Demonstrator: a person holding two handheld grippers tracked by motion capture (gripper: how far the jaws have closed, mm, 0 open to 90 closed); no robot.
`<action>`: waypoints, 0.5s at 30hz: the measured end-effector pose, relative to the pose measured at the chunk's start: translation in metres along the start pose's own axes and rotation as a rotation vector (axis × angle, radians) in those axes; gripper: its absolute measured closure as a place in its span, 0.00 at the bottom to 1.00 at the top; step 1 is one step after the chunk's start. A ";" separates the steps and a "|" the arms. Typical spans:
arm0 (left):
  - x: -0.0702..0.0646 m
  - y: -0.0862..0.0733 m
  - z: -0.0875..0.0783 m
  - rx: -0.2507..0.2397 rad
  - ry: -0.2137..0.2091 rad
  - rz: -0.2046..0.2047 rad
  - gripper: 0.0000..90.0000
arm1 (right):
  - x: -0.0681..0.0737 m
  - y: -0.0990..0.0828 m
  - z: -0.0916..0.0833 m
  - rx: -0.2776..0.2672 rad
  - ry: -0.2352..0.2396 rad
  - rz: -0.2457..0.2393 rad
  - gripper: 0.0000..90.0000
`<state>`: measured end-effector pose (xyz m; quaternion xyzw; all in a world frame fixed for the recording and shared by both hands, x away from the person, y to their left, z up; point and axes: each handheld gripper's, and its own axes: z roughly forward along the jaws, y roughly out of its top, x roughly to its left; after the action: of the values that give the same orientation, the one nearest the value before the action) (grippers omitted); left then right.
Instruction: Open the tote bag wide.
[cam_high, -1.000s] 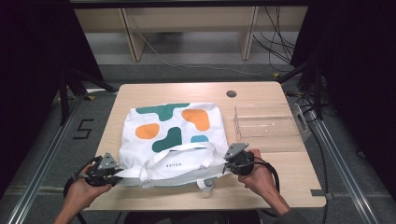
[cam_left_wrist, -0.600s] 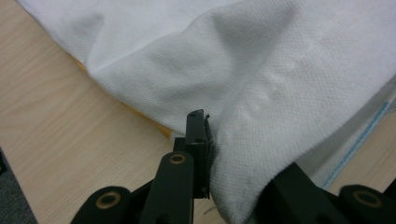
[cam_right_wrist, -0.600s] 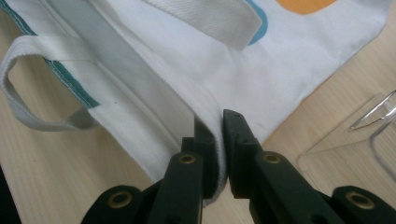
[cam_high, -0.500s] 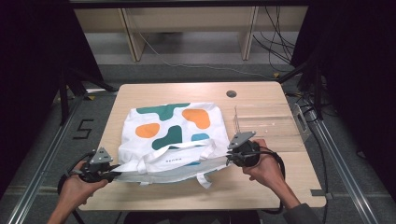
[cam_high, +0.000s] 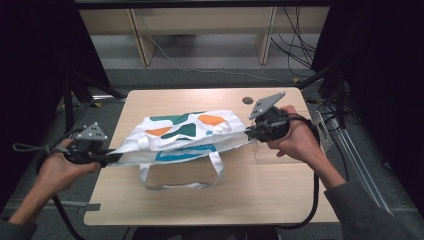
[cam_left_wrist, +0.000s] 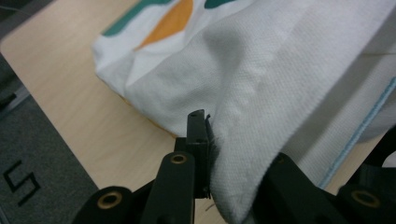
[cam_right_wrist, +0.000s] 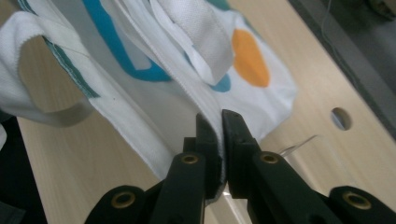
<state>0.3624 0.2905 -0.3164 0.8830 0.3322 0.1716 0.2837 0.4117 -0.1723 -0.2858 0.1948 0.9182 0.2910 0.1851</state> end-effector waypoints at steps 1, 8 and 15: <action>0.000 0.006 -0.005 -0.030 0.001 -0.039 0.90 | -0.004 0.006 -0.007 0.008 0.011 -0.003 0.96; 0.016 0.043 -0.047 -0.035 0.013 -0.008 0.90 | -0.028 0.039 -0.040 -0.022 -0.005 -0.006 0.97; 0.023 0.070 -0.076 0.024 0.038 0.040 0.91 | -0.037 0.071 -0.065 0.021 -0.035 -0.053 0.98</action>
<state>0.3762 0.2924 -0.2113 0.8894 0.3220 0.1897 0.2632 0.4318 -0.1663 -0.1849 0.1772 0.9228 0.2728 0.2066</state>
